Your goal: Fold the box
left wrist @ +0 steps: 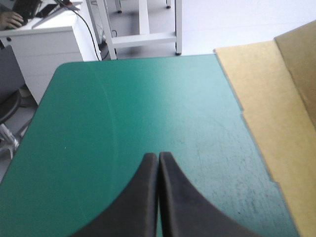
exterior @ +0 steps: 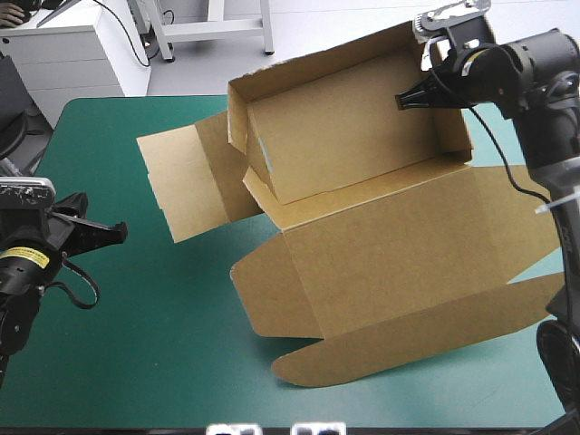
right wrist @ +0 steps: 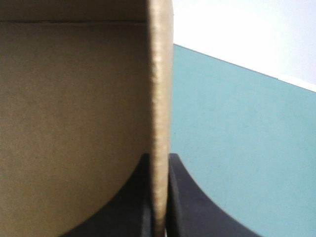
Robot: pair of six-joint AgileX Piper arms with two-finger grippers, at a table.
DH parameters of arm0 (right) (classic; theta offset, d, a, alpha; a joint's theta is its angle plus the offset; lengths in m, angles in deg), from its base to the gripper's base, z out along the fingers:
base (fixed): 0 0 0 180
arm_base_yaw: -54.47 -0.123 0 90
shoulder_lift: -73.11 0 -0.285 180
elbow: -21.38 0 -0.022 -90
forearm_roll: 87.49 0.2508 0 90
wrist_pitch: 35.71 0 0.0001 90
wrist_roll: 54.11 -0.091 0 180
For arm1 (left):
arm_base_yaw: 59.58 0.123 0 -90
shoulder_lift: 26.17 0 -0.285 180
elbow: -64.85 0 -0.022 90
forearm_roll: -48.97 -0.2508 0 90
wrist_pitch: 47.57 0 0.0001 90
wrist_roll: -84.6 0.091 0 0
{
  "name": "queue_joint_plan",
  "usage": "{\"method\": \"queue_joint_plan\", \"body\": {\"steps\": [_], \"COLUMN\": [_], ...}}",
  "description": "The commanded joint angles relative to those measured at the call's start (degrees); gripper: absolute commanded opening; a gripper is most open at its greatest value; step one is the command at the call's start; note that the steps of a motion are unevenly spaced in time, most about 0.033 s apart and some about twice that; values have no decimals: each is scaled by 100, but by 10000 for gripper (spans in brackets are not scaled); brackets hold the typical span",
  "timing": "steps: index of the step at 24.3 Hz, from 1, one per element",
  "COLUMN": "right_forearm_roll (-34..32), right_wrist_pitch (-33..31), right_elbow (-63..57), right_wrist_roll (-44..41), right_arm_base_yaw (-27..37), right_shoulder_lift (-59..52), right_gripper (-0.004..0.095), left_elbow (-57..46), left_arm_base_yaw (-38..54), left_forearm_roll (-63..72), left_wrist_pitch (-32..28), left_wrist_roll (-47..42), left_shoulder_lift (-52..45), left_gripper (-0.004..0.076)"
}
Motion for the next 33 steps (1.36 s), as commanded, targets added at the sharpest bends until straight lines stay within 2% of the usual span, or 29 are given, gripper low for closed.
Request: {"method": "queue_joint_plan", "body": {"steps": [1, 8, 11, 12, 13, 14, 20, 21, 23, 24, 26, 28, 33], "right_forearm_roll": [-308, -407, -410, -396, -384, -371, 71, 185, 330, 392, 450, 463, 759], "right_wrist_pitch": [-22, -22, -22, -22, -22, -22, -22, -22, -22, -22, -22, 30, 306], "right_elbow": [188, 188, 188, 188, 188, 188, 188, 188, 188, 188, 188, 188, 178], "right_wrist_roll": [-120, -365, -490, -490, -501, -555, -544, -527, -497, -476, -390, -380, -380], "right_arm_base_yaw": [19, 19, 19, 19, 19, 19, 19, 19, 19, 19, 19, 19, 19], "right_shoulder_lift": [-502, -559, -576, -586, -599, -599, -599, -599, -599, -599, -599, -550, -303], "right_gripper": [-18, -18, -18, -18, -18, -18, -18, -18, -18, -18, -18, -18, -18], "left_elbow": [265, 664, 795, 830, 839, 839, 839, 839, 839, 839, 839, 991, 1466], "left_arm_base_yaw": [-6, 606, 1149, 1484, 1572, 1660, 1660, 1660, 1647, 1647, 1647, 1647, 1647], "left_forearm_roll": [-219, -92, 600, 1198, 1629, 2648, 7002, 8316, 9588, 9859, 10695, 10786, 10786], "left_wrist_pitch": [-698, -741, -931, -1123, -1139, -1168, -859, -601, -143, 24, 909, 1830, 3358], "left_wrist_roll": [-59, -132, -109, 126, 417, 1573, 5241, 6321, 7088, 7185, 7744, 7810, 7767], "left_shoulder_lift": [136, 998, 1415, 1706, 1855, 2114, 3029, 3332, 3779, 3885, 4170, 4352, 4452], "left_gripper": [-8, -8, -8, -8, -8, -8, -8, -8, -8, -8, -8, -8, -8]}}
